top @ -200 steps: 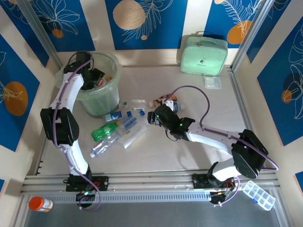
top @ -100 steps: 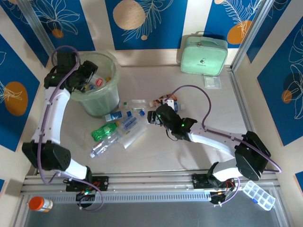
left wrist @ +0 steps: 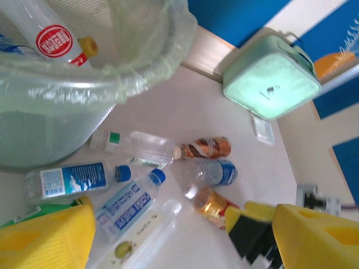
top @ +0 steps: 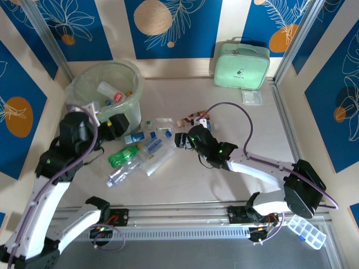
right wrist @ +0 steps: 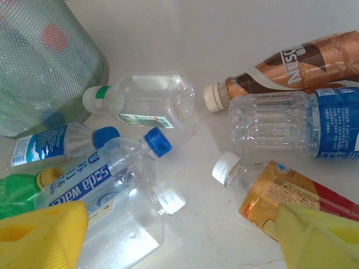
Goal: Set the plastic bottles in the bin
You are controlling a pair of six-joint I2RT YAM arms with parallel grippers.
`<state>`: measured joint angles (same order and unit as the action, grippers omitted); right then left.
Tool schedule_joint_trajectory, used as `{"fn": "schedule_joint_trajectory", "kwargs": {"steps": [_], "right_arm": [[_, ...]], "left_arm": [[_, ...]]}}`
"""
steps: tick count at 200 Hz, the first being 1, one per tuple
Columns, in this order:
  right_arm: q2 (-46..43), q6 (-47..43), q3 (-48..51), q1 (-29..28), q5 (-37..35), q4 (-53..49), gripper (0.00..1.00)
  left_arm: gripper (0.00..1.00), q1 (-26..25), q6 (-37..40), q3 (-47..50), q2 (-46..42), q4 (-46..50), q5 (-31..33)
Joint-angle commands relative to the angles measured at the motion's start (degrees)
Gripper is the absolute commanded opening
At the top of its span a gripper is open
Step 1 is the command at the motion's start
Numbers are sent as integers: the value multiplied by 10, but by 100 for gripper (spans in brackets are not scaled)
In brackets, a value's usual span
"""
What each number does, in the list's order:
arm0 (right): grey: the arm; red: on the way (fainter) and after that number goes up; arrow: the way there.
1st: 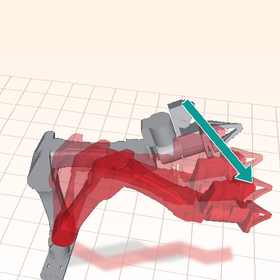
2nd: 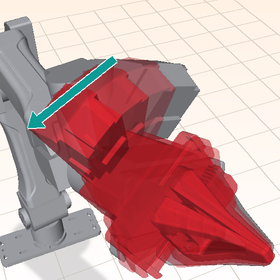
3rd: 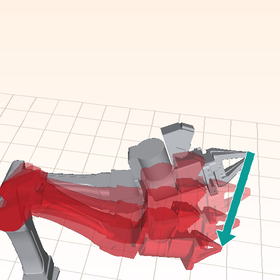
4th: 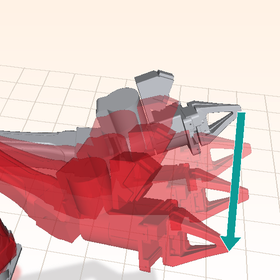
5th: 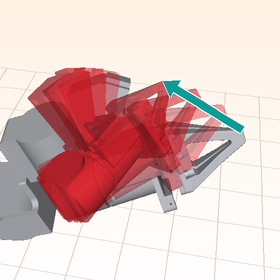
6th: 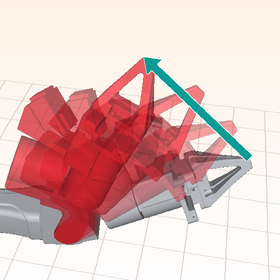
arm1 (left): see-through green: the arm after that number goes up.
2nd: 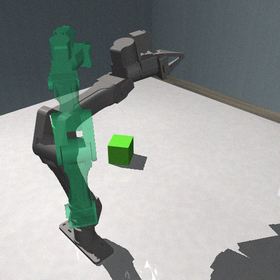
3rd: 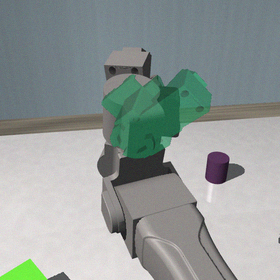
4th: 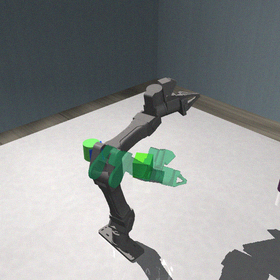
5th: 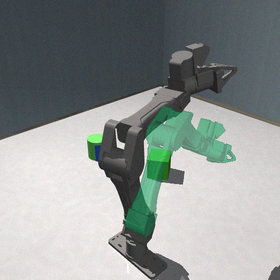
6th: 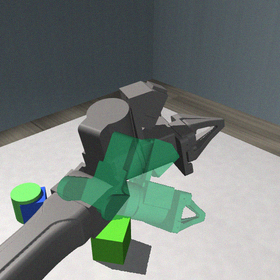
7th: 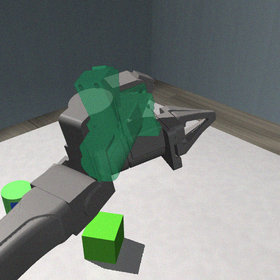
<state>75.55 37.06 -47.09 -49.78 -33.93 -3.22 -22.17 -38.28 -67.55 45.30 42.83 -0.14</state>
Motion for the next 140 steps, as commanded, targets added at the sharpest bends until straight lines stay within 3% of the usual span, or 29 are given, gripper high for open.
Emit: {"fn": "schedule_joint_trajectory", "kwargs": {"steps": [1,26,49,78,140], "right_arm": [[-6,-23,4,-2,18,21,87],[12,-35,-16,0,19,-1,87],[24,-67,-22,-1,33,2,87],[46,-84,-46,7,-18,-43,87],[129,-123,-124,110,28,-155,89]], "left_arm": [[82,-8,52,50,-40,-2,-9],[80,-34,37,133,-62,-38,-78],[79,-80,37,206,-64,-86,-48],[78,-118,32,258,-17,-166,-36],[78,-151,18,294,85,-335,-41]]}}
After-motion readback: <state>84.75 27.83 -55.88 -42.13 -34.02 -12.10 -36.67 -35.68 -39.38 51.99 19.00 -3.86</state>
